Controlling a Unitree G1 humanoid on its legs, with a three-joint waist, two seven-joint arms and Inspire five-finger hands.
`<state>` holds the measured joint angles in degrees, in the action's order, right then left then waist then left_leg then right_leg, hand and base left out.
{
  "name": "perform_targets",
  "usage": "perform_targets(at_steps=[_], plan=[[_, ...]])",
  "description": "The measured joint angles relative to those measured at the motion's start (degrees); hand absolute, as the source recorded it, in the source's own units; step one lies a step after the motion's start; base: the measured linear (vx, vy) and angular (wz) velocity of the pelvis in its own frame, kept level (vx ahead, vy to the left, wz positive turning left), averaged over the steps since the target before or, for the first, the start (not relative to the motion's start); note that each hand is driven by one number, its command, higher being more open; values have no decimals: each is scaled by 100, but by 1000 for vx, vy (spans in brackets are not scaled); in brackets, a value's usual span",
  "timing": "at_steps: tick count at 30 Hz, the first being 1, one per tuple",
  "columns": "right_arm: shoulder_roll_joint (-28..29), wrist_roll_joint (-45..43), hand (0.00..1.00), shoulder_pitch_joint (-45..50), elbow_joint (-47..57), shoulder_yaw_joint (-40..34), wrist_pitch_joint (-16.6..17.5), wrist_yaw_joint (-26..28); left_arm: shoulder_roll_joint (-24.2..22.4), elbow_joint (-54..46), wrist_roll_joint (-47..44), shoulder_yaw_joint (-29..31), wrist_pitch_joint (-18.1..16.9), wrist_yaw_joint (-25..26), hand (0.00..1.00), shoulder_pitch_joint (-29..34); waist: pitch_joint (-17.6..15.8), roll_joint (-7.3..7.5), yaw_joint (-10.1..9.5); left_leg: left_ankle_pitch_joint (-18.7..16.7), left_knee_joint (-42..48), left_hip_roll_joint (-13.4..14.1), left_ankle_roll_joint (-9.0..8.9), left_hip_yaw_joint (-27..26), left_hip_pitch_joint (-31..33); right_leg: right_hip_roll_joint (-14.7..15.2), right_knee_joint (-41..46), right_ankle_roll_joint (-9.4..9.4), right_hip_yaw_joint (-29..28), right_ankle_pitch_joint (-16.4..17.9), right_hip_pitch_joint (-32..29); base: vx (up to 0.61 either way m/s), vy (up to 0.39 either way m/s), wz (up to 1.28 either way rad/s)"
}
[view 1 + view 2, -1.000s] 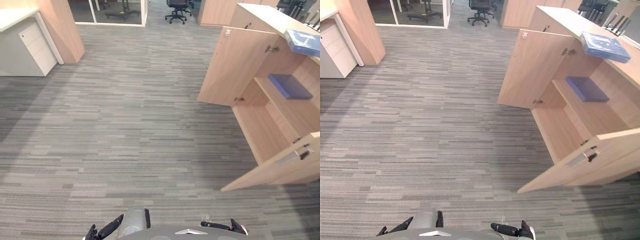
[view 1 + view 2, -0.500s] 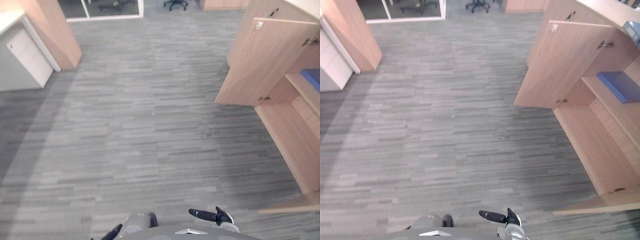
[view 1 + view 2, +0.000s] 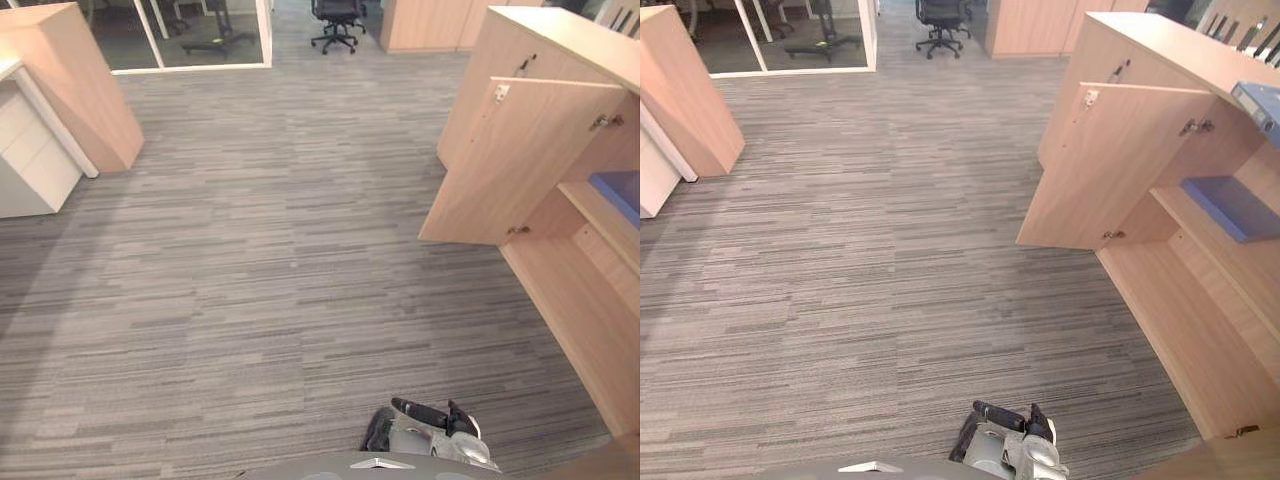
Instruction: Walk over to the cabinet, pick up the folder, carry it to the office cabinet, place the folder inside the office cabinet, then close the office cabinet door
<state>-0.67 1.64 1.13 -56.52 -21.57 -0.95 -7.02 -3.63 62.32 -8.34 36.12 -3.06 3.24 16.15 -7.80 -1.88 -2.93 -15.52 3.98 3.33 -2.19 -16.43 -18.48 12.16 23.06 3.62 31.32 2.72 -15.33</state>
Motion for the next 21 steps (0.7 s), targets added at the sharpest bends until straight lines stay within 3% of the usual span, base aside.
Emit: perform_targets(at_steps=[3,5,8,10,11,12,14,16,18,21], plan=[[14,-28,100,17,120,-102,21,-18,-119,-115,228,323,67,-9,100,-43,-43,-81,46,54,125,240,-87,4,-16,-216,420,51,7,584,-116,372,-331,-22],[51,-34,100,34,111,-159,21,-11,-139,-130,227,455,82,-24,100,-57,-42,-87,55,50,504,478,-96,43,14,-433,429,75,4,802,32,358,-299,-16],[110,-247,100,120,126,-247,32,1,-124,-150,223,604,147,-22,100,-156,-17,-59,139,202,2179,906,-283,258,500,-770,245,156,-50,1031,446,253,-218,-20],[104,-266,100,187,176,-248,50,39,-128,-220,222,663,221,24,100,-301,43,-149,149,983,3794,1218,-275,404,1047,-1199,-73,234,-415,1098,761,233,-163,-86],[107,-264,100,222,221,-246,48,43,-123,-229,219,660,219,39,100,-346,45,-148,149,1061,4224,1304,-295,443,1224,-1304,-154,248,-536,1118,836,248,-119,-111],[106,-265,100,266,237,-268,42,32,-117,-235,194,655,209,42,100,-435,72,-199,149,884,4959,1439,-278,456,1551,-1473,-265,301,-794,1133,957,213,-65,-88],[111,-295,100,327,218,-312,-1,-7,-149,-260,120,610,188,35,100,-586,59,-173,169,553,5637,1402,-285,458,2011,-1614,-465,414,-1162,1170,1260,300,-39,-99],[109,-315,100,378,108,-337,0,-42,-162,-280,39,475,177,4,100,-607,49,-69,145,245,5760,1166,-173,491,2476,-1656,-757,419,-1681,1157,1691,279,21,-131],[106,-317,100,391,92,-302,0,-77,-149,-327,-25,406,174,29,100,-536,61,-26,79,32,5492,886,-133,710,2926,-1653,-948,334,-2179,1107,1978,251,83,-144],[84,-319,100,405,37,-185,5,-88,-180,-368,-13,193,175,106,100,-507,54,-4,-33,-210,4466,374,-163,1517,3460,-1621,-1138,195,-3072,1074,2304,411,231,-157]])
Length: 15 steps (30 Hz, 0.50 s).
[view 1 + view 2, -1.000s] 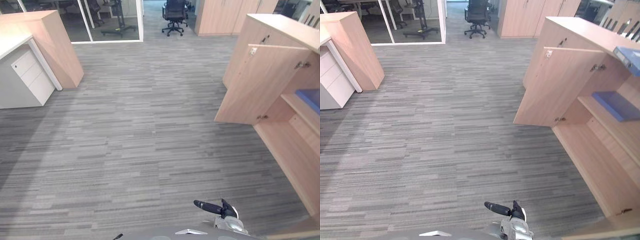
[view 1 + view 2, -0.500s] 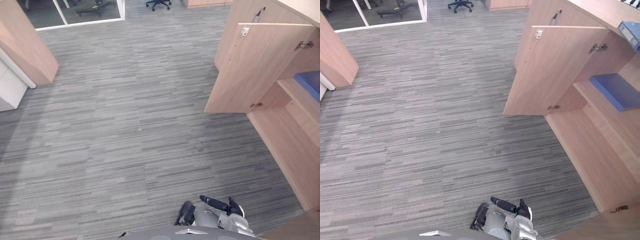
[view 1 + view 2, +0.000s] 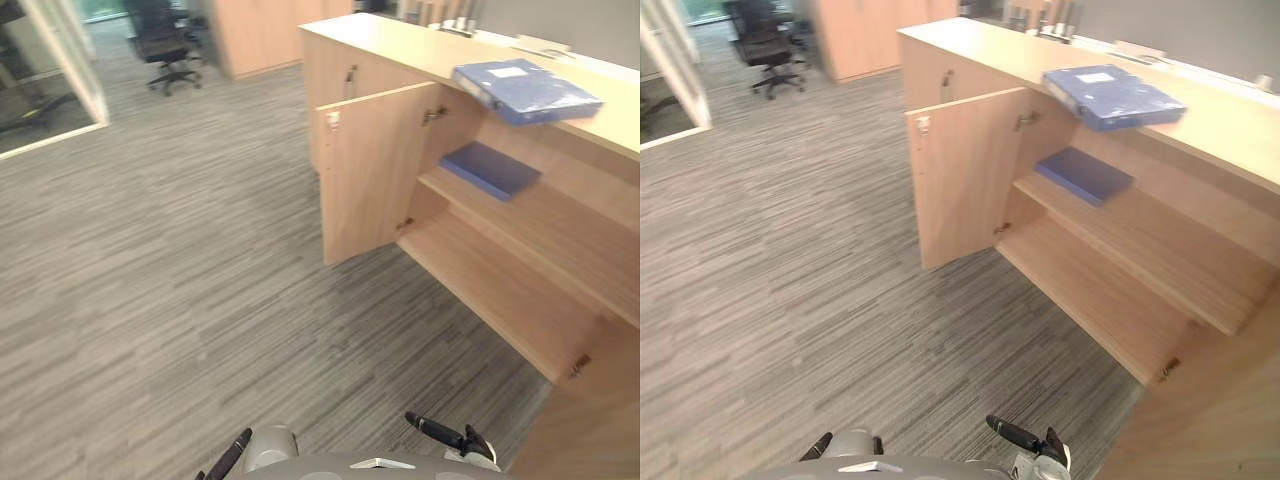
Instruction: Walk over to the cabinet, pick up the folder, carry it to the office cabinet, place the folder inside the office cabinet, then close the office cabinet door
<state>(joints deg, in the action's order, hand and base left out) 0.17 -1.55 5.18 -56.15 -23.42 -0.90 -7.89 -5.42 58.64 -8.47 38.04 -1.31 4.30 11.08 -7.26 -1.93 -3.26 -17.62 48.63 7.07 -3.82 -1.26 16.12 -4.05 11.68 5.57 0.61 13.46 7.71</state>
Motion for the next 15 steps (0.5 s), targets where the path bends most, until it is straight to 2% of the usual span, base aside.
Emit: perform_targets(at_steps=[3,4,5,6,7,9,11,13,15], plan=[[2,-15,100,6,-50,94,9,-10,47,3,2,-125,-1,60,100,8,5,34,-9,112,-1451,-412,-74,1015,79,167,-83,-329,-679,157,245,404,300,-125],[-23,-48,100,74,-47,197,23,-4,60,17,14,-232,-13,74,100,9,33,-5,-8,400,-2010,-434,-49,1284,27,217,-52,-496,-914,261,285,397,350,-122],[-37,-111,100,79,-52,258,24,2,73,50,13,-277,-22,77,100,8,56,-24,-8,791,-2002,-412,-152,1236,-1,233,-27,-576,-1038,313,298,396,388,-123],[14,-121,100,53,-112,395,20,8,225,134,23,-316,-21,83,100,-3,101,57,-12,672,-1970,-427,-62,858,-70,386,99,-691,-1221,343,228,304,310,-104],[69,-112,100,63,-119,463,22,27,294,143,66,-335,-75,133,100,-20,217,211,15,626,-2031,-434,17,611,-82,491,179,-781,-1239,269,90,354,363,-118],[198,-108,100,67,-164,596,28,102,425,154,239,-344,-143,171,100,-105,362,452,-11,550,-2250,-419,144,-7,-300,717,215,-803,-1485,72,-88,306,347,-133],[207,-107,100,70,-190,598,24,137,495,225,298,-414,-144,177,100,-134,387,477,-45,571,-2586,-400,208,-461,-652,850,185,-819,-1600,-192,-149,192,285,-127],[179,-89,100,84,-193,558,10,140,583,306,450,-561,-121,231,100,-231,461,453,-38,670,-3001,-445,369,-937,-908,1002,143,-898,-1594,-408,-378,113,237,-101],[182,-68,100,100,-199,406,-1,146,643,411,455,-709,-89,266,100,-255,509,403,-76,737,-3219,-555,472,-1036,-992,1100,253,-966,-1635,-459,-574,41,105,-62]])
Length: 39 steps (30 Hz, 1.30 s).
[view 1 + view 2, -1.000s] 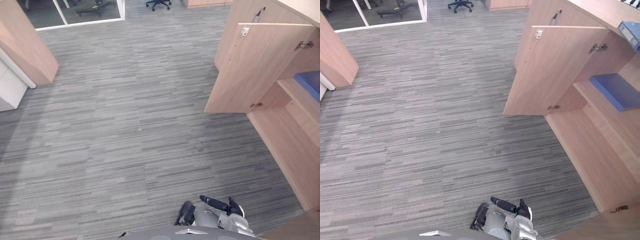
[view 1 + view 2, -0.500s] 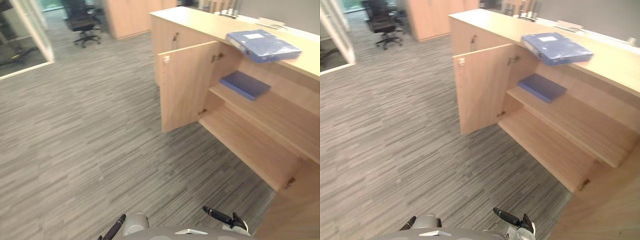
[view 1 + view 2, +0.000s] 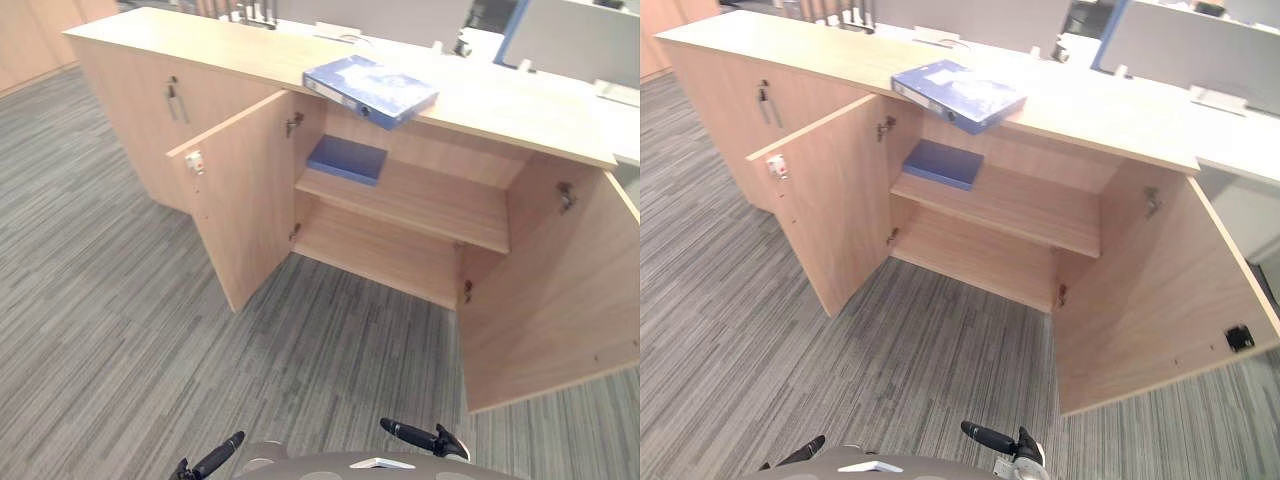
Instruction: Walk over to the cabinet, pick up the folder, carry it to the office cabinet, place the folder inside the office cabinet, then close the office cabinet door
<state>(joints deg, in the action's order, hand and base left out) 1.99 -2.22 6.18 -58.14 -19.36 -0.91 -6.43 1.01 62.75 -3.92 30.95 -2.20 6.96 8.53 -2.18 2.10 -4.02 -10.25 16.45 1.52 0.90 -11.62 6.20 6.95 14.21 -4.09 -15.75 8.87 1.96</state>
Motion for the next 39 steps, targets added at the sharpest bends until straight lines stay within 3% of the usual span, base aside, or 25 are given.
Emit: perform_targets(at_steps=[1,3,5,7,9,10,11,12,13,16,20,24,26,28,30,32,33,34,35,37,38,39], plan=[[-24,40,100,8,4,-68,0,62,-14,5,-20,-34,14,-23,100,24,7,-8,-25,24,-105,-28,16,-15,-87,-1,171,-4,-28,2,-81,11,70,-45],[-140,19,100,14,101,-218,-33,93,-147,-35,-20,-64,-25,-93,100,77,-4,-228,-21,141,-405,-144,86,-42,-418,-15,1443,-21,39,3,-586,-1,63,-29],[-180,32,100,49,174,-185,-18,93,-218,-35,-17,-16,-36,-96,100,136,-28,-240,-10,156,-636,-347,112,-72,-761,201,2518,-137,467,-74,-979,-4,54,-7],[-203,139,100,45,174,-182,-6,87,-292,-48,-20,126,-52,-94,100,154,-31,-294,-44,190,-863,-393,131,-146,-946,357,2708,-165,786,-92,-1037,-15,36,-22],[-246,156,100,33,162,-108,14,80,-330,-45,-22,188,-59,-92,100,275,-2,-335,-23,267,-1153,-367,136,-221,-1124,548,2666,-6,1422,72,-1065,-9,-111,-51],[-270,134,100,-128,138,-253,8,19,-325,-20,-46,179,-71,-94,100,249,-163,-392,3,132,-1159,96,-57,-131,-1197,483,1899,57,2567,643,-1365,58,-341,-40],[-218,140,100,-148,145,-226,9,-33,-276,-25,-53,168,-87,-113,100,250,-232,-317,23,73,-1143,184,-154,-4,-1280,470,1356,-9,2660,467,-1344,113,-447,-16],[-158,137,100,-49,144,-151,12,-72,-145,-45,-56,168,-122,-140,100,265,-243,-62,68,-5,-1019,102,-305,125,-1299,559,635,-37,2621,-28,-1231,134,-276,31],[-136,63,100,-39,149,-166,7,-71,-103,-4,-47,167,-144,-135,100,259,-269,24,94,-69,-897,102,-429,199,-1324,593,709,-51,2656,-309,-1195,232,-339,32],[-238,121,100,-64,160,-99,34,-90,-284,50,-52,181,-128,-126,100,179,-291,-246,96,-172,-785,387,-579,661,-1377,312,978,85,2884,84,-1179,194,-250,9],[-205,129,100,-84,152,-298,9,-23,-344,30,-46,316,-127,-122,100,31,-283,-282,108,-194,-1147,502,-606,1066,-1465,299,1291,143,3269,582,-1160,203,-168,42],[-200,134,100,-110,161,-372,9,-18,-343,9,-51,326,-112,-112,100,39,-268,-268,120,-369,-1090,644,-796,1269,-1458,301,1649,178,3524,1070,-1115,259,-88,34],[-167,124,100,-111,154,-487,4,-22,-349,-34,-51,327,-70,-113,100,50,-241,-302,129,-414,-870,723,-838,1315,-1395,251,1633,214,3643,1219,-1003,339,-80,25],[-113,59,100,-86,151,-558,2,-32,-342,-174,-57,325,-30,-102,100,94,-216,-249,148,-437,-55,761,-871,1327,-1060,160,1317,231,3702,1201,-683,420,-112,18],[-99,-51,100,-22,159,-563,2,-36,-357,-305,-63,313,-14,-102,100,140,-212,-227,138,-409,1192,840,-865,1374,-676,9,1009,289,3748,1102,-266,378,-81,0],[-92,-49,100,7,167,-453,2,-35,-364,-475,-62,290,-4,-107,100,229,-236,-189,118,23,3115,977,-947,1371,-77,-183,516,303,3644,1092,344,378,-45,-49],[-102,-46,100,-41,173,-420,9,-38,-387,-536,-54,273,-5,-134,100,289,-222,-243,71,-202,4213,1013,-844,1202,363,-249,224,307,3445,1094,741,458,27,-67],[-105,-46,100,-46,172,-421,8,-51,-389,-562,-50,263,-6,-142,100,295,-226,-241,64,-315,4506,992,-741,1088,548,-238,125,307,3360,1094,879,507,111,-70],[-111,-46,100,-45,160,-424,2,-67,-403,-651,-51,260,-14,-150,100,287,-250,-220,23,-560,4926,880,-460,819,957,-148,-74,307,3191,1093,1137,414,139,-43],[-111,-46,100,-45,145,-419,-23,-90,-419,-756,-50,246,-33,-159,100,244,-352,-185,-69,-782,4997,693,-114,463,1477,67,-124,300,3088,1091,1406,388,213,-45],[-114,-47,100,-54,133,-408,-29,-86,-433,-767,-49,167,-33,-141,100,242,-422,-224,-103,-861,4361,639,-92,271,1813,219,77,259,3052,1092,1505,453,285,-57],[-178,-46,100,-26,191,-401,-76,-47,-498,-770,-44,73,-38,-125,100,289,-439,-433,-112,-472,2655,676,1,288,1774,252,539,16,2980,1165,1495,546,382,-60]])
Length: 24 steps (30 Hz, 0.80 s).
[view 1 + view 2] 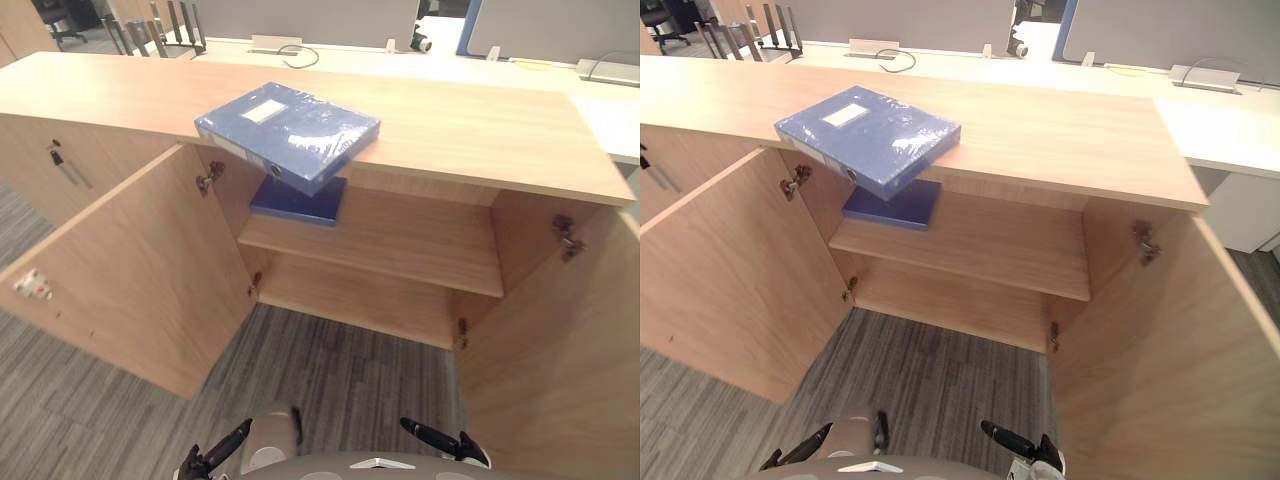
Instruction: Walk over to the cabinet, pick up the folder, carry it to the office cabinet, place the folder inside the office cabinet, then close the office cabinet door
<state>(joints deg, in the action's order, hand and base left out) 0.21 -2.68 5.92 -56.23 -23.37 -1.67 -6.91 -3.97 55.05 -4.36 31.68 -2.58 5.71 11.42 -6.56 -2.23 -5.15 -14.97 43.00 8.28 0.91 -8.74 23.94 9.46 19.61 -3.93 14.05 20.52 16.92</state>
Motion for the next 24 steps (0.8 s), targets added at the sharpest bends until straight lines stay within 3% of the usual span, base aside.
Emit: perform_targets(at_steps=[1,2,3,5,7,9,11,14,24], plan=[[-62,1,100,-3,-39,100,-8,29,-18,67,-1,-9,-6,3,100,21,-81,-13,-36,2,-24,-10,33,-97,-128,92,186,-222,-135,141,29,435,288,-48],[14,-17,100,-23,-25,290,-35,35,115,141,-8,12,21,2,100,-33,-106,164,-35,-68,-205,-163,114,-243,-339,74,17,-186,-377,260,-33,412,255,-38],[103,10,100,-70,-24,345,-10,57,114,148,-9,16,-36,12,100,-71,-79,234,-84,-31,-460,-196,92,-302,-492,-28,-190,-119,-455,254,-184,326,183,-34],[145,-4,100,-144,-27,347,84,63,150,155,-8,18,-98,-21,100,-87,-80,240,-75,83,-939,-325,91,-287,-842,-192,-527,-15,-530,101,-419,226,156,-19],[168,-3,100,-163,-36,361,111,61,158,258,-2,33,-102,-4,100,-87,-39,266,-46,131,-1376,-538,170,-424,-1262,-141,-798,-40,-600,-387,-710,132,100,2],[175,-2,100,-172,-94,365,122,44,164,343,-1,25,-102,5,100,-79,130,219,-1,185,-1597,-615,153,-422,-1342,-110,-920,-79,-638,-574,-715,95,57,0],[222,-2,100,-220,-164,387,145,64,218,460,-1,-5,-100,7,100,-138,261,279,16,449,-2052,-743,132,-446,-1354,-61,-1230,-84,-653,-817,-790,91,24,-7],[178,-3,100,-285,-205,383,116,59,213,545,-2,-41,-94,37,100,-215,247,209,40,912,-2826,-845,92,-438,-1612,-55,-1503,-120,-653,-1188,-801,-2,0,-6],[101,-4,100,-201,-255,293,108,9,290,490,-54,-435,-113,138,100,-189,254,289,79,1816,-4823,-1241,-90,-216,-2485,43,-1762,-114,-660,-1154,-871,-94,-5,-18]])
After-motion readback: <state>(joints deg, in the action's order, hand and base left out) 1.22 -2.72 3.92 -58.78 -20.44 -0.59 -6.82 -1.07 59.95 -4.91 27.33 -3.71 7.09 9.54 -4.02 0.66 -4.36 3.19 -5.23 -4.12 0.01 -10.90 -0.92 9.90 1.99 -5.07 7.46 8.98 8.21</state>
